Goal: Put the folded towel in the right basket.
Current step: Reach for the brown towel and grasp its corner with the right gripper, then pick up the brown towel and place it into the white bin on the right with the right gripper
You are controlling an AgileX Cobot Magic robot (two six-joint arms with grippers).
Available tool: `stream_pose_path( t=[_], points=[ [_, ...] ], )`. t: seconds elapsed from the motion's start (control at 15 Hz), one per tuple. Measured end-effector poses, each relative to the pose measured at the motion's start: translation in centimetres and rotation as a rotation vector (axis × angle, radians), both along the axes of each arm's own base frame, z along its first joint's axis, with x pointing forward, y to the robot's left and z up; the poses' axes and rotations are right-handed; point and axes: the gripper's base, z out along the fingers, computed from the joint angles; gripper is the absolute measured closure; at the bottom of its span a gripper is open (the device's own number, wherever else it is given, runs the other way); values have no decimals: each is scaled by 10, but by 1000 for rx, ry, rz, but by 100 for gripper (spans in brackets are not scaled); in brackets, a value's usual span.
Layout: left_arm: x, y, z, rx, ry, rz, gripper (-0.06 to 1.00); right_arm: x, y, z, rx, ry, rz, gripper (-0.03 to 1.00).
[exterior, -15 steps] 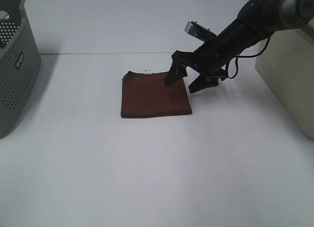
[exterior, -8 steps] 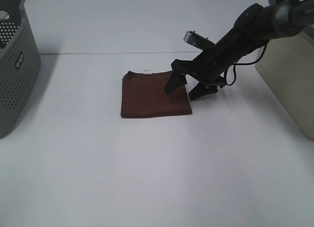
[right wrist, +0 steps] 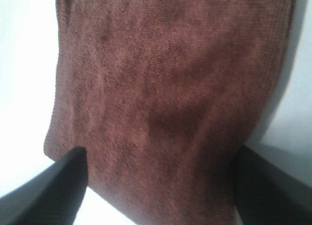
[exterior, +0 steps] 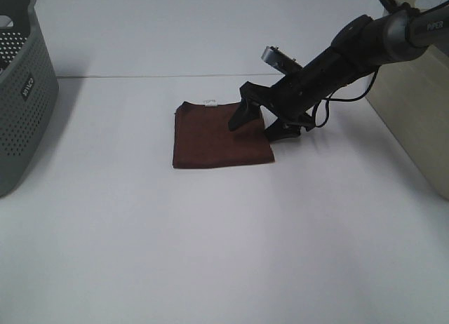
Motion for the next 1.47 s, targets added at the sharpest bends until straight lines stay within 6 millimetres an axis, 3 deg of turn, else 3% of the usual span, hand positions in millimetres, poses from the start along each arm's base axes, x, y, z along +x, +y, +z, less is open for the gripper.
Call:
stream_pose_path(
  t=[0.47, 0.67, 1.07, 1.47],
  points=[
    [0, 0, 0, 0, 0, 0, 94, 2, 1, -13, 18, 4, -21, 65],
    [0, 0, 0, 0, 0, 0, 94, 1, 1, -16, 11, 15, -28, 92],
    [0, 0, 0, 0, 0, 0, 94, 1, 4, -11, 44, 47, -15, 93],
    [0, 0, 0, 0, 0, 0, 94, 2, 6, 56, 90, -59, 4, 93]
  ],
)
